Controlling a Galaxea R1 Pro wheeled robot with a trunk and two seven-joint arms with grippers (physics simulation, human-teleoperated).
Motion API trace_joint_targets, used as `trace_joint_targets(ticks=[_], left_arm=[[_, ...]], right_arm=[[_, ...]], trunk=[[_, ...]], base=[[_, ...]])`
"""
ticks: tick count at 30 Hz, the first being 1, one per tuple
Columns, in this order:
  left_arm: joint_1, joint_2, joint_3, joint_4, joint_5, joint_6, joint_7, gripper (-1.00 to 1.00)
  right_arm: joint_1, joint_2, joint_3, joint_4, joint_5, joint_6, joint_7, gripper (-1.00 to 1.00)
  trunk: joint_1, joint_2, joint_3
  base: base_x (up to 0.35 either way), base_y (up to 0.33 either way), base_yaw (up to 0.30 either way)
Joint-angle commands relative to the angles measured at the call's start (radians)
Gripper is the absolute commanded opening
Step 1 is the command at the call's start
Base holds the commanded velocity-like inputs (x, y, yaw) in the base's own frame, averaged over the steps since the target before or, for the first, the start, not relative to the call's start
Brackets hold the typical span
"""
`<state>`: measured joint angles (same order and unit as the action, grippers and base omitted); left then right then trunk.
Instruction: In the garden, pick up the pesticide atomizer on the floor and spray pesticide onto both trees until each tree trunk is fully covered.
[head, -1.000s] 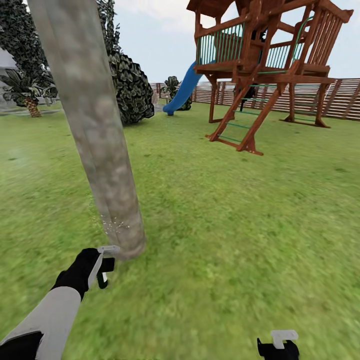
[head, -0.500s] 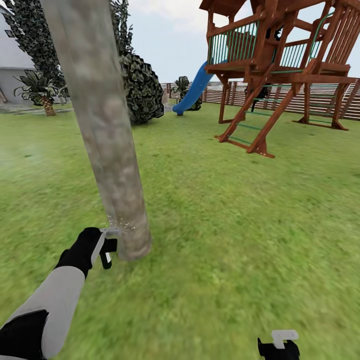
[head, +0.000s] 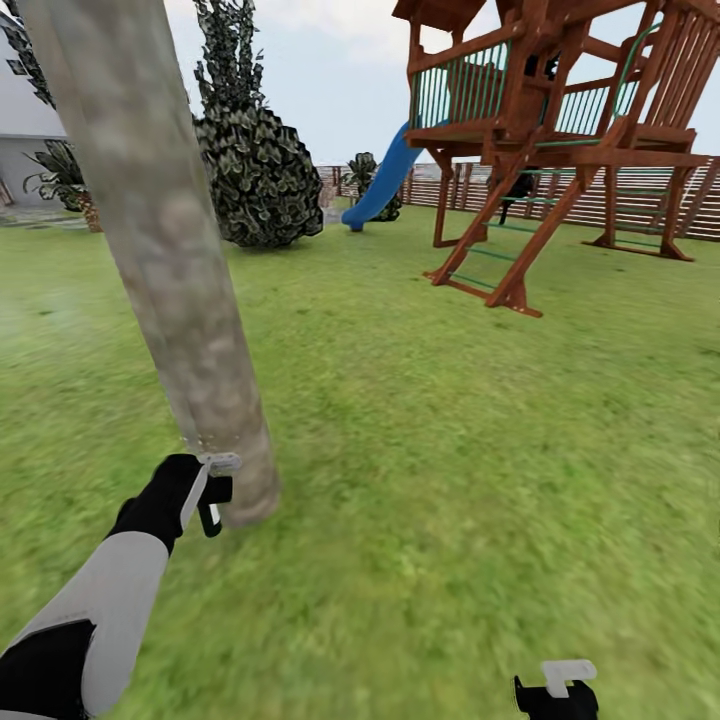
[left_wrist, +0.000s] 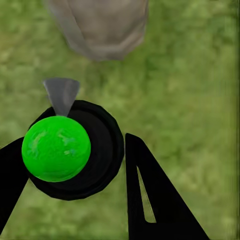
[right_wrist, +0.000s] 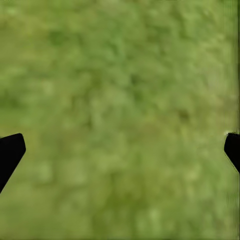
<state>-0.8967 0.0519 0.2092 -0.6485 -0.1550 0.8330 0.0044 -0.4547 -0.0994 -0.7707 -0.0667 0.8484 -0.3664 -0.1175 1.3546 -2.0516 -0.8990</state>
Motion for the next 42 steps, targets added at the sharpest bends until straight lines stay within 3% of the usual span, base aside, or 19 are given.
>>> trace_joint_targets(ticks=[1,14,24,42], left_arm=[[0.000,0.000,0.002,-0.003,-0.003,0.005,0.000,-1.00],[0.002,0.004,0.002,-0.005,-0.004,0.005,0.000,-1.00],[0.002,0.003,0.002,-0.005,-0.006,0.005,0.002,-1.00],[0.011,0.002,0.003,-0.004,-0.006,0.003,0.003,-1.00]], right_arm=[[-0.001,0.000,-0.006,0.002,0.011,-0.003,-0.005,1.00],[-0.001,0.000,-0.006,0.002,0.011,-0.003,-0.005,1.00],[-0.001,0.000,-0.006,0.002,0.011,-0.003,-0.005,1.00],[-0.001,0.000,-0.006,0.002,0.011,-0.003,-0.005,1.00]], trunk=[[0.000,0.000,-0.001],[0.000,0.000,-0.001],[0.000,0.000,-0.001],[0.000,0.000,-0.001]], base=[[0.092,-0.279,0.068],[0.146,-0.265,0.254],[0.133,-0.255,0.061],[0.133,-0.259,0.245]])
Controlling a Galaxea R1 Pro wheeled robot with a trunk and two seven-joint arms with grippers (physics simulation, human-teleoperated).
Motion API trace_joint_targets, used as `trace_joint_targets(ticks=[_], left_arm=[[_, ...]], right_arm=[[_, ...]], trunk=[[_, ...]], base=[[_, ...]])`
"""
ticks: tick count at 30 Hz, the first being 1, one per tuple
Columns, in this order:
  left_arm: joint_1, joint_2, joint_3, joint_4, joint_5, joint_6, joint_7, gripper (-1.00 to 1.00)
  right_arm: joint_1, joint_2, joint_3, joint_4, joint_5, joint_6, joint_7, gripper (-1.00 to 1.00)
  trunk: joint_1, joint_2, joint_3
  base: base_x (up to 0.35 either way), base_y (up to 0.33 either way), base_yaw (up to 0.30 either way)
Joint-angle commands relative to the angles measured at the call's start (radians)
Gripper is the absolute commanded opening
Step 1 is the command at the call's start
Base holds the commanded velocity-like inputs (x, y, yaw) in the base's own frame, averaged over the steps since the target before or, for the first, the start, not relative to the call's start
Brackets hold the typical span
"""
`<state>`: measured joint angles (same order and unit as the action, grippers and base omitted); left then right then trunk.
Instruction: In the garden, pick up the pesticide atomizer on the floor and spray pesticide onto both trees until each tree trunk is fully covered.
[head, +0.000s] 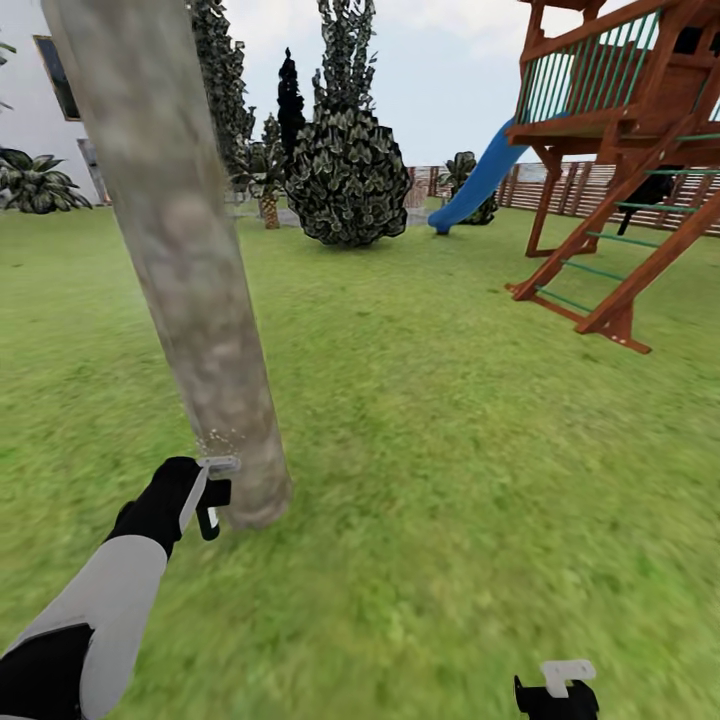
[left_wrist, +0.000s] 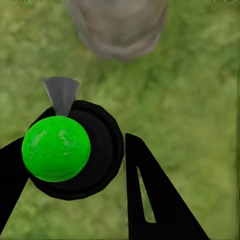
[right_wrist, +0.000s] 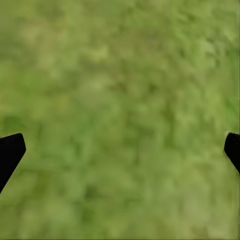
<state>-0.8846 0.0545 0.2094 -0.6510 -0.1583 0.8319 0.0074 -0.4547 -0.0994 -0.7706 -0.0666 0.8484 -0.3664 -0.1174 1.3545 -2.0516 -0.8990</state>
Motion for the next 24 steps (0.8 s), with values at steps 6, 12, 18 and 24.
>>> trace_joint_targets(ticks=[6,12,18,24], left_arm=[[-0.001,-0.001,0.002,-0.001,-0.003,0.004,0.000,-1.00],[0.002,-0.001,0.000,-0.001,-0.003,0.004,0.000,-1.00],[0.007,0.009,0.009,0.004,-0.004,0.001,-0.001,-1.00],[0.059,0.009,0.011,0.015,-0.003,-0.007,0.006,-1.00]], right_arm=[[-0.001,0.000,-0.006,0.002,0.011,-0.003,-0.005,1.00],[-0.001,0.000,-0.006,0.002,0.011,-0.003,-0.005,1.00],[-0.001,0.000,-0.006,0.002,0.011,-0.003,-0.005,1.00],[-0.001,0.000,-0.007,0.002,0.012,-0.003,-0.004,1.00]], trunk=[[0.000,0.000,-0.001],[0.000,0.000,-0.001],[0.000,0.000,-0.001],[0.000,0.000,-0.001]], base=[[0.105,-0.265,0.062],[0.024,-0.275,0.259],[0.000,-0.275,0.276],[0.105,-0.271,0.097]])
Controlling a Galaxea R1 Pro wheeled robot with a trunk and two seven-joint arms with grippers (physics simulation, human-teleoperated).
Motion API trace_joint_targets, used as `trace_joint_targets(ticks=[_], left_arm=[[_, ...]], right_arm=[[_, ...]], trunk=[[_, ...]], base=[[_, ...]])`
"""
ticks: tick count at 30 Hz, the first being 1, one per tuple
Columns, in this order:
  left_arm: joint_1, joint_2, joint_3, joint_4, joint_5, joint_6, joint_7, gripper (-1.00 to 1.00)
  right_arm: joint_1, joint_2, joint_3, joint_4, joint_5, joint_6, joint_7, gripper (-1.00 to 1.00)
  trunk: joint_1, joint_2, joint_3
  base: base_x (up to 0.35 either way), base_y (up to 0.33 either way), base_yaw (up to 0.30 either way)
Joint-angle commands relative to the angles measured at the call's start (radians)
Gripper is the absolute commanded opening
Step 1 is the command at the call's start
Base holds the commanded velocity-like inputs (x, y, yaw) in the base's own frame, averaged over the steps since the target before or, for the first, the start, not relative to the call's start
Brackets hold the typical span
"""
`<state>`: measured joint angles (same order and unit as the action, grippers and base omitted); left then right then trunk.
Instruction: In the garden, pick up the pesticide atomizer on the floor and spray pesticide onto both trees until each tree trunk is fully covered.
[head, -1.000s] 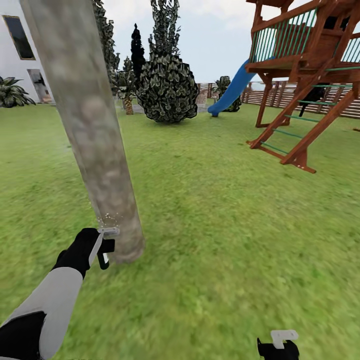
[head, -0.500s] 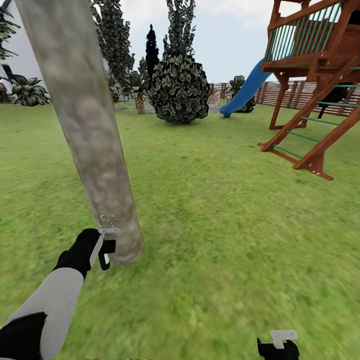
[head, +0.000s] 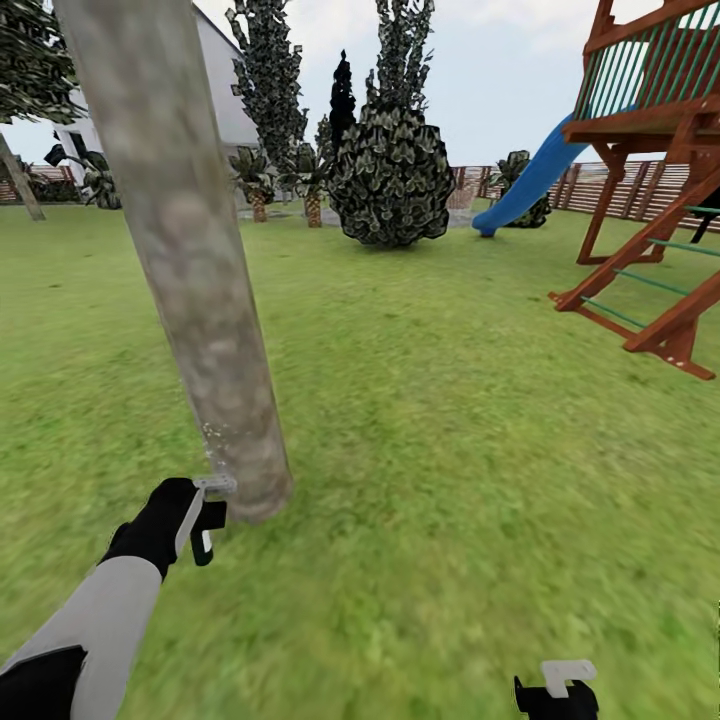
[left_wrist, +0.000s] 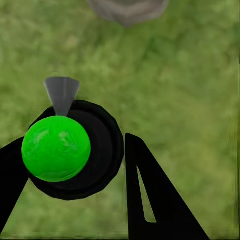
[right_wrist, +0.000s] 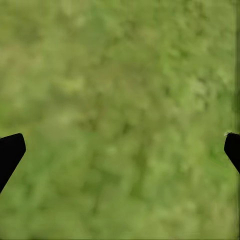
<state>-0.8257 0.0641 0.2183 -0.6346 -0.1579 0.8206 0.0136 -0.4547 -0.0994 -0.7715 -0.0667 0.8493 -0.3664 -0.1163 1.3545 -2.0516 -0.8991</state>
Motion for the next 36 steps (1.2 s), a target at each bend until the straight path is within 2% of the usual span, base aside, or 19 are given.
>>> trace_joint_targets(ticks=[1,12,18,22,24,27,29,32,36], left_arm=[[0.005,-0.001,0.002,-0.001,-0.003,0.004,0.000,-1.00],[0.013,0.000,0.005,-0.015,0.000,-0.001,0.005,-1.00],[0.013,0.009,0.006,-0.016,-0.002,-0.002,0.006,-1.00],[0.013,0.009,0.001,-0.016,-0.003,-0.007,0.006,-1.00],[0.013,0.005,0.001,-0.013,-0.005,-0.008,0.007,-1.00],[0.013,-0.002,0.010,-0.013,0.002,-0.008,0.073,-1.00],[0.013,-0.004,0.007,-0.013,0.006,-0.008,0.093,-1.00],[0.013,-0.026,0.004,-0.013,0.009,-0.007,0.091,-1.00],[0.013,-0.034,0.005,-0.016,0.010,-0.014,0.089,-1.00]], right_arm=[[-0.001,0.000,-0.006,0.002,0.011,-0.003,-0.005,1.00],[-0.001,0.000,-0.006,0.002,0.010,-0.003,-0.006,1.00],[-0.001,0.000,-0.006,0.002,0.010,-0.003,-0.006,1.00],[-0.001,0.000,-0.006,0.002,0.010,-0.003,-0.006,1.00],[-0.001,0.000,-0.006,0.002,0.010,-0.003,-0.006,1.00],[-0.001,0.000,-0.006,0.002,0.010,-0.003,-0.006,1.00],[-0.001,0.000,-0.006,0.002,0.010,-0.003,-0.006,1.00],[-0.001,0.000,-0.006,0.002,0.010,-0.003,-0.006,1.00],[-0.001,0.000,-0.006,0.001,0.011,-0.003,-0.006,1.00]], trunk=[[0.000,0.000,-0.001],[0.000,0.000,-0.001],[0.000,0.000,-0.001],[0.000,0.000,-0.001],[0.000,0.000,-0.001],[0.000,0.000,-0.001],[0.000,0.000,-0.001],[0.000,0.000,-0.001],[0.000,0.000,-0.001]], base=[[0.178,-0.253,0.006],[0.101,-0.266,0.008],[0.050,-0.276,0.235],[0.060,-0.072,0.276],[0.006,-0.007,0.277],[0.001,-0.001,0.277],[0.000,0.000,0.277],[0.007,0.000,0.186],[0.190,-0.081,0.028]])
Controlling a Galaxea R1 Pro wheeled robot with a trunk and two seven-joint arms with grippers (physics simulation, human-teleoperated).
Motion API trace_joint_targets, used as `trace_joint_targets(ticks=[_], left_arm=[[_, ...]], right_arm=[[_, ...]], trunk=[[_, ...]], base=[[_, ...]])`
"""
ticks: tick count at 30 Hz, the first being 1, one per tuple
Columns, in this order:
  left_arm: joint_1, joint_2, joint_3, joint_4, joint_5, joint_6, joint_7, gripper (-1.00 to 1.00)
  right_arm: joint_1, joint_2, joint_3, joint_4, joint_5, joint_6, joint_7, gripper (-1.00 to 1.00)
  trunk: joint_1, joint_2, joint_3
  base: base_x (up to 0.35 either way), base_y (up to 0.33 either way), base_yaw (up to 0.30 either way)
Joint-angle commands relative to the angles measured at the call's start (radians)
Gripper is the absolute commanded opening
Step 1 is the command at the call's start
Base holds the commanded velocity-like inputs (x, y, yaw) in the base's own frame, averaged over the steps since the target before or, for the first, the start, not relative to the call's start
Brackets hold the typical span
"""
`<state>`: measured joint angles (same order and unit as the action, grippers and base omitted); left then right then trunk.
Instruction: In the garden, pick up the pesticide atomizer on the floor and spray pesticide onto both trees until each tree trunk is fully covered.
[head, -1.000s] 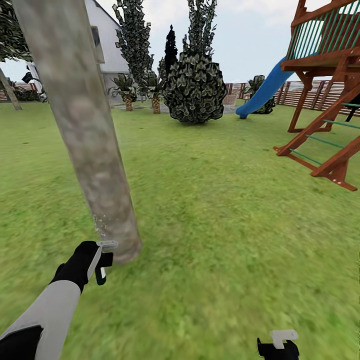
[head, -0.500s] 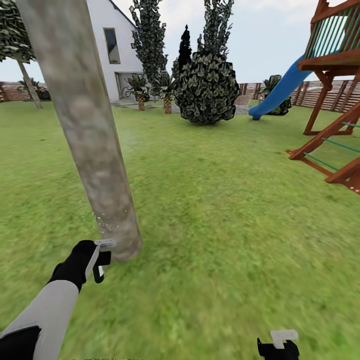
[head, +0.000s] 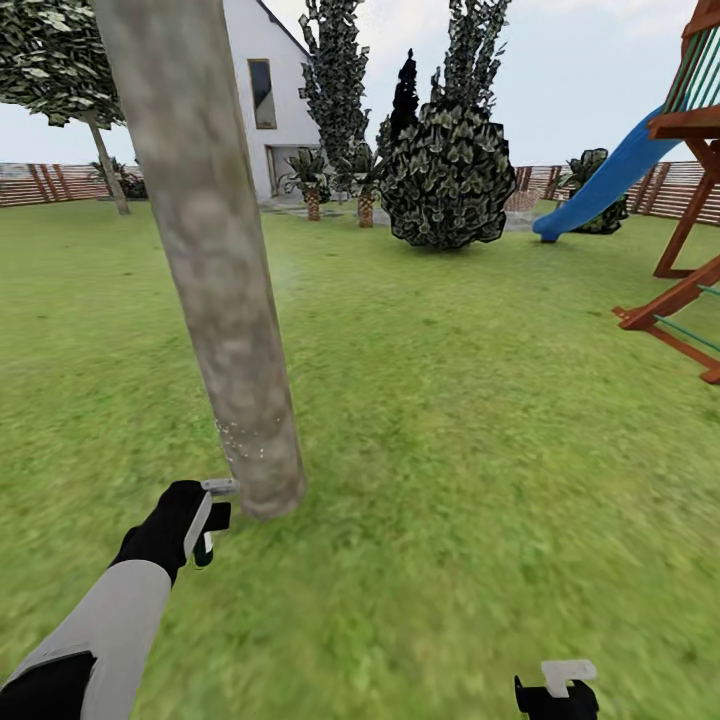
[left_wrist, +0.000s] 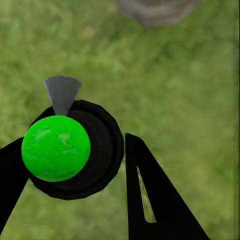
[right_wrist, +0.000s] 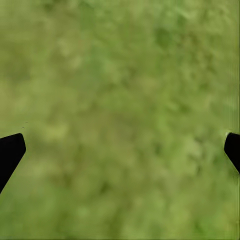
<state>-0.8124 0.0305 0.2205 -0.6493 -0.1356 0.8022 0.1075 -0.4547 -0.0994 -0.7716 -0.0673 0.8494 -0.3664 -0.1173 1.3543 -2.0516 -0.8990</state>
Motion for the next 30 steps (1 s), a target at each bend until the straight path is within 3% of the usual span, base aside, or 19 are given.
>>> trace_joint_targets(ticks=[1,11,16,30], left_arm=[[-0.001,-0.006,0.005,-0.001,-0.012,-0.022,-0.004,-1.00],[-0.001,-0.007,0.006,-0.003,-0.012,-0.044,-0.004,-1.00],[-0.001,-0.009,0.005,-0.003,-0.012,-0.044,-0.005,-1.00],[-0.001,-0.009,0.005,-0.004,-0.012,-0.044,-0.033,-1.00]], right_arm=[[-0.001,-0.001,-0.006,0.002,0.011,-0.003,-0.005,1.00],[-0.001,-0.001,-0.005,0.001,0.010,-0.003,-0.005,1.00],[-0.001,0.000,-0.005,0.003,0.010,-0.003,-0.005,1.00],[-0.001,0.002,-0.005,0.003,0.011,-0.003,-0.005,1.00]], trunk=[[0.000,0.000,-0.001],[0.000,0.000,-0.001],[0.000,0.000,-0.001],[0.000,0.000,-0.001]], base=[[0.275,-0.134,0.002],[0.286,-0.133,0.000],[0.083,-0.248,0.029],[0.081,-0.257,0.255]])
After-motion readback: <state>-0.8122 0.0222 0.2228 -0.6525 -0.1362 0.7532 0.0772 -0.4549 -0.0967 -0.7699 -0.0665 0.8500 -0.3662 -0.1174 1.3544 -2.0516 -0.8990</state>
